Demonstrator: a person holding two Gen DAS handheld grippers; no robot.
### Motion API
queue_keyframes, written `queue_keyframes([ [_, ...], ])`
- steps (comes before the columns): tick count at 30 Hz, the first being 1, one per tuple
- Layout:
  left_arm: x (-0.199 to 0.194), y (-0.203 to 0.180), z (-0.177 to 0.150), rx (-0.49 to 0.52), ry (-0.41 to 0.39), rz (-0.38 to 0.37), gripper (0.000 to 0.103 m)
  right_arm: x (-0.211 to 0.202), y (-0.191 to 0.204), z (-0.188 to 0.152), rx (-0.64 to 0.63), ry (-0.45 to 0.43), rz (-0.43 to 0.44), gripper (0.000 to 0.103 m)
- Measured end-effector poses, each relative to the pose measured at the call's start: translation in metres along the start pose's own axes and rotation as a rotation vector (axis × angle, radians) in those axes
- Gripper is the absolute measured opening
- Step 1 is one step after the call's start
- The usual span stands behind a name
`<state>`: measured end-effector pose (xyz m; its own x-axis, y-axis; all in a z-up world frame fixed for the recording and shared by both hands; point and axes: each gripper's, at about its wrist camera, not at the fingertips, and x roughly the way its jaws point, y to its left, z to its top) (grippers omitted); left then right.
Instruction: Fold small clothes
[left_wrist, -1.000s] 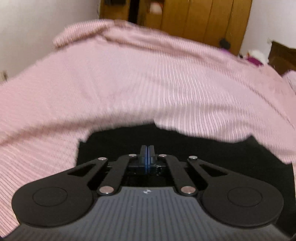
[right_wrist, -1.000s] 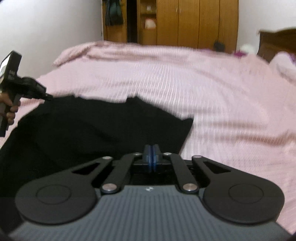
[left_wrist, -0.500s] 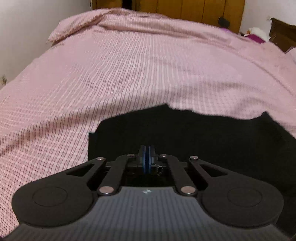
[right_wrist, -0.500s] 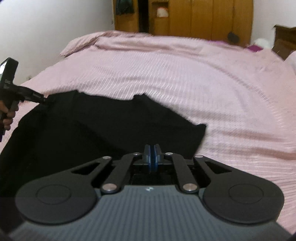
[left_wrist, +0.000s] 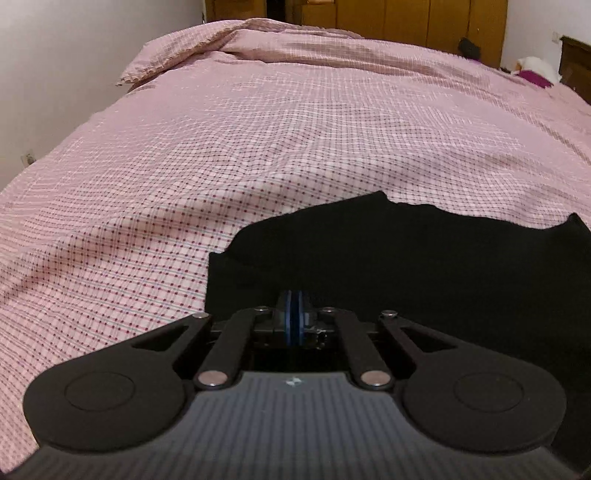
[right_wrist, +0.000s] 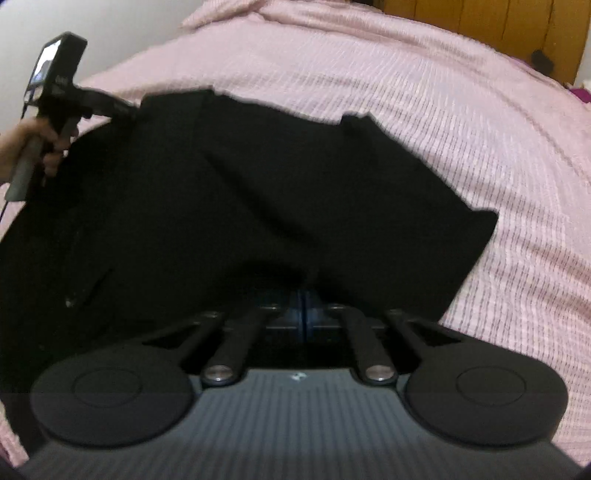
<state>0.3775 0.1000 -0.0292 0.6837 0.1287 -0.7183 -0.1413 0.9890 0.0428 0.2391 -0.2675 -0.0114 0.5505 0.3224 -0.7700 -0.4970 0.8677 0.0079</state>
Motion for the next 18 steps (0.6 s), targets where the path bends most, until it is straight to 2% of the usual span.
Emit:
queue_keyframes([
  [2, 0.002, 0.002, -0.003, -0.011, -0.029, 0.018, 0.005, -0.013, 0.007, 0.003, -0.022, -0.056, -0.024, 0.005],
  [4, 0.004, 0.005, -0.005, -0.032, -0.068, 0.091, 0.005, -0.032, 0.011, 0.013, -0.023, -0.136, -0.064, 0.005],
  [7, 0.011, 0.016, -0.011, -0.116, -0.107, 0.136, 0.005, -0.049, 0.016, 0.030, -0.090, -0.215, -0.156, 0.005],
  [10, 0.013, 0.015, -0.015, -0.121, -0.138, 0.173, 0.005, -0.031, 0.009, 0.038, -0.103, -0.182, -0.240, 0.005],
  [15, 0.017, 0.011, -0.017, -0.104, -0.157, 0.207, 0.005, 0.026, -0.012, 0.025, -0.023, -0.026, -0.288, 0.007],
  [18, 0.022, 0.006, -0.013, -0.078, -0.153, 0.233, 0.005, 0.041, -0.018, 0.017, 0.006, -0.048, -0.301, 0.008],
])
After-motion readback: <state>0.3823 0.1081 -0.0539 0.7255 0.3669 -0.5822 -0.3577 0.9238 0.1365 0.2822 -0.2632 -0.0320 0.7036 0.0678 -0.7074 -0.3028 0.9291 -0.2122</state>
